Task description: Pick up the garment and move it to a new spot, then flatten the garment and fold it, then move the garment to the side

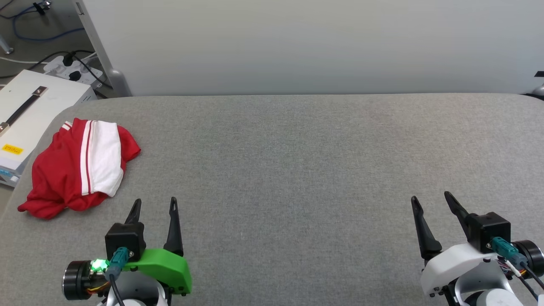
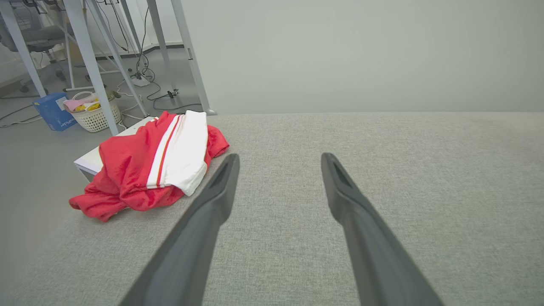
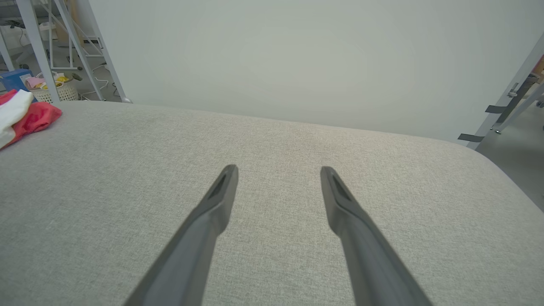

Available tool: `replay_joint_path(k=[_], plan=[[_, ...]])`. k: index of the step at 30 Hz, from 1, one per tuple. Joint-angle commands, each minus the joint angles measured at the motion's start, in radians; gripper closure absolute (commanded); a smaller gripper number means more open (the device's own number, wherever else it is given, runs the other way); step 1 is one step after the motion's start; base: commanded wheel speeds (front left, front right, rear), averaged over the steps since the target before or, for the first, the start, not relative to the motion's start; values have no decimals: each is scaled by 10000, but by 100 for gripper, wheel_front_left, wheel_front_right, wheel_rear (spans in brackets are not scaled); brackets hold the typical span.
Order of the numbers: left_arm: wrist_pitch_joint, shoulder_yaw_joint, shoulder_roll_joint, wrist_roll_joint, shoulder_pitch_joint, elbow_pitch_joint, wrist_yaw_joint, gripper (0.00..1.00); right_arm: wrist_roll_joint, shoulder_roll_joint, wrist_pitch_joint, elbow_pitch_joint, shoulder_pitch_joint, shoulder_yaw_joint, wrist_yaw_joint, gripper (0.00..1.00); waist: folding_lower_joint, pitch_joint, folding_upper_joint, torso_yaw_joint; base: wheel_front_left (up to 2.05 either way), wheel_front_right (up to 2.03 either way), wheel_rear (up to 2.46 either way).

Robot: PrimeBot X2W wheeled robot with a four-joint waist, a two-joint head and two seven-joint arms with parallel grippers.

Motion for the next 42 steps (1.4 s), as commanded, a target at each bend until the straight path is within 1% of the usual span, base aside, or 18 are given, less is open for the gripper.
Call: replay_joint_path(k=[1, 27, 42], plan=[[-112, 35, -5, -47, -13, -40, 86, 0, 139, 2, -139, -66, -65, -55, -1, 0, 0, 4, -1, 1, 0, 0, 0], [-648, 83, -14, -372, 8, 38, 114, 0, 781, 6, -668, -415, 29, -157, -3, 0, 0, 16, -1, 32, 0, 0, 0], [-960, 138, -19, -610, 56, 224, 131, 0, 889, 8, -976, -198, 151, -88, -4, 0, 0, 27, -1, 82, 0, 0, 0]])
